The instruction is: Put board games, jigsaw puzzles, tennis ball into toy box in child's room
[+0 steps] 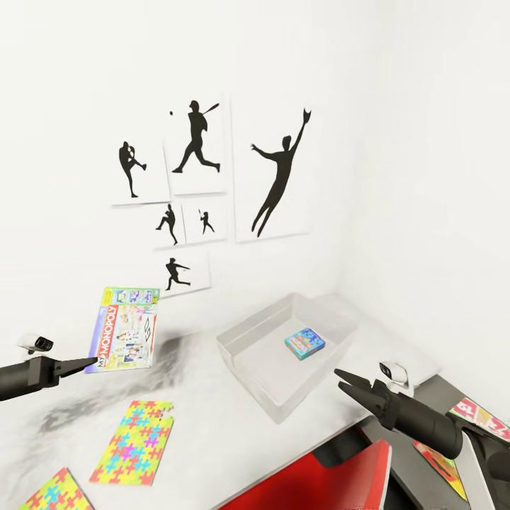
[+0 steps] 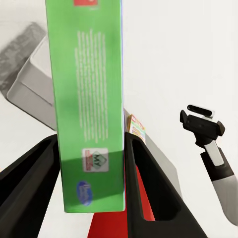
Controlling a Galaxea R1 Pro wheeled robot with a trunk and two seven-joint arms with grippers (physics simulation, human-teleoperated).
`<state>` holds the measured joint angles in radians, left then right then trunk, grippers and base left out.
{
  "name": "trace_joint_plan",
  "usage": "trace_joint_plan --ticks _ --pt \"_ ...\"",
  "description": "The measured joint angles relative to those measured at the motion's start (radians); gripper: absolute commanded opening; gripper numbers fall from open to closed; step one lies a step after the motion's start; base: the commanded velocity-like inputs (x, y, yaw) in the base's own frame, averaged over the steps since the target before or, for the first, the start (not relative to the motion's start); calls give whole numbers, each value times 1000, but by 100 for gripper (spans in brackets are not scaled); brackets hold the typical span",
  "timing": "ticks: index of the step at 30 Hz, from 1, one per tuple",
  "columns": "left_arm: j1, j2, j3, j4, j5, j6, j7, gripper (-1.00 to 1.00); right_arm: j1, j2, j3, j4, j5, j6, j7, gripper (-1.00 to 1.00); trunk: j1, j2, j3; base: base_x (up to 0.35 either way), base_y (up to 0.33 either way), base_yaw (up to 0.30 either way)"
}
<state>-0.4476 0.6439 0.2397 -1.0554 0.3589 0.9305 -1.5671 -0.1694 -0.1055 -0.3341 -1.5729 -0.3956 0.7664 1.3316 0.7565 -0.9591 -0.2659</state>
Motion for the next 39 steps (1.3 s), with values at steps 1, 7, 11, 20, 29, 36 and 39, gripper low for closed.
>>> trace_joint_plan --ticks 1,7,11,20,29,36,39 --pt "0 0 0 0 0 0 0 -100 0 0 0 0 0 0 0 100 0 0 1 1 0 -186" --pt "0 0 0 0 0 0 0 -100 0 -1 0 0 -1 0 1 100 0 0 6 0 0 -111" --pt "0 0 0 0 0 0 0 -100 0 1 1 -1 1 0 -1 100 0 0 6 0 0 -20" --pt "0 0 0 0 0 0 0 -100 0 -1 0 1 -3 0 1 100 0 0 7 0 0 -22" --pt "0 0 1 0 0 0 0 -100 0 -2 0 3 -3 2 2 100 0 0 17 -19 -2 -180" --pt "0 0 1 0 -1 0 0 -100 0 -2 0 3 -5 5 2 100 0 0 25 -102 -43 -204" --pt "0 0 1 0 -1 0 0 -100 0 -2 0 3 -5 6 2 100 0 0 29 -153 -9 -205"
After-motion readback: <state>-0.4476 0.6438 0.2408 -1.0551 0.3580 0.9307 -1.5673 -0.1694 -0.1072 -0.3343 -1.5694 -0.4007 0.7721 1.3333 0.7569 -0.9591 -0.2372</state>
